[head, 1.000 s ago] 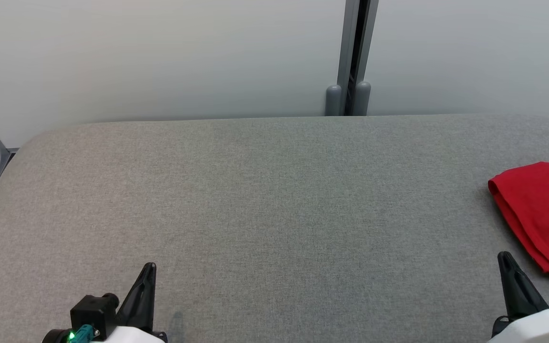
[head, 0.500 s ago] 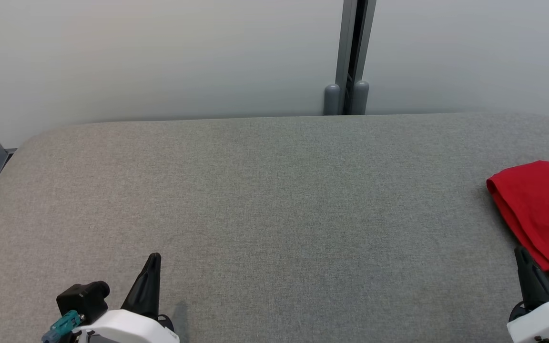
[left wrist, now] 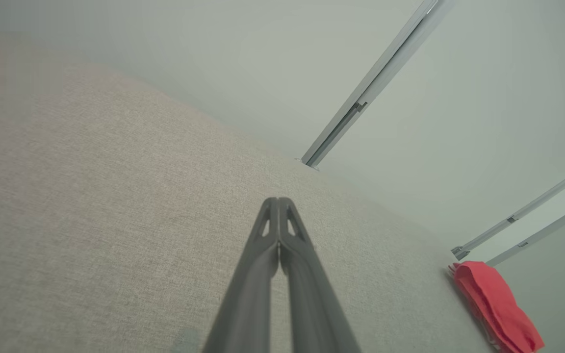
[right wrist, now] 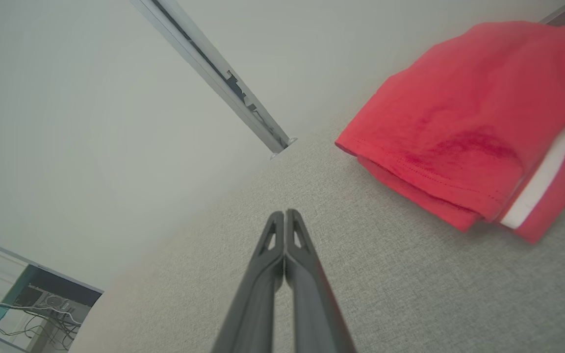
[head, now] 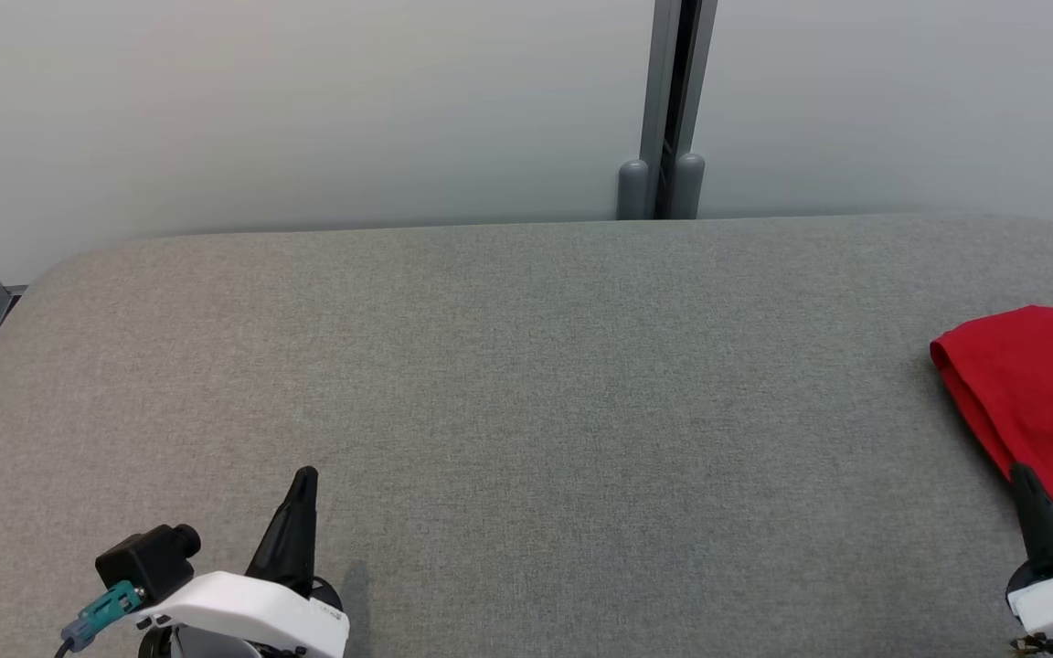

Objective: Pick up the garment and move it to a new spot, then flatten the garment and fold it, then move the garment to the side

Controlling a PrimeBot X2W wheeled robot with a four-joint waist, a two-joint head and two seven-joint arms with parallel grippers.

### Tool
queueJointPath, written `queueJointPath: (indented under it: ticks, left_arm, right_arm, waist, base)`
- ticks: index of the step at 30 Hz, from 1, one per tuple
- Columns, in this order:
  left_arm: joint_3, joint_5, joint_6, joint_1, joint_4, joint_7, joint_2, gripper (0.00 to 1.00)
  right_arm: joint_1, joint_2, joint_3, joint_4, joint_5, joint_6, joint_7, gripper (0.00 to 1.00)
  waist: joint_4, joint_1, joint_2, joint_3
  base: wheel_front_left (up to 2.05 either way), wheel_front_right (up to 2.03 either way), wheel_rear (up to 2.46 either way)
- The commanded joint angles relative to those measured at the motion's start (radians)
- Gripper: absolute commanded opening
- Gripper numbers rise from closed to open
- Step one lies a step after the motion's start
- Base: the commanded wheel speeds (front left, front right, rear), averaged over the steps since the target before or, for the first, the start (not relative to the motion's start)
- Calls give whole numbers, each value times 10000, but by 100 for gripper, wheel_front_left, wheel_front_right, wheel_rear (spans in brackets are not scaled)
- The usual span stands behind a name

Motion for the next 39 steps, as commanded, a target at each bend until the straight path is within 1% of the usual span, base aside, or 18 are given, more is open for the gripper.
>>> queueJointPath:
  ticks: [1,20,39]
  left_arm:
    - [118,-300,-135,-365,-31,-59,7,0]
    - [354,-2358,-814,-769,395,-179,-519,0]
    - [538,-3980,-1363,-1091,755,-275,-947,0]
  right_arm:
    - [-295,-130,-139,-22,350,-1,101,0]
    - [-861,-202,-815,686,2611,-1,770,0]
    - [-1307,-274,-1324,1255,4429,-1,1288,0]
  waist:
    - [-5,0,-1,2]
    - [-68,0,-1,28]
    - [-128,0,-1,53]
  base:
    - [0,0,0]
    - [0,0,0]
    - [0,0,0]
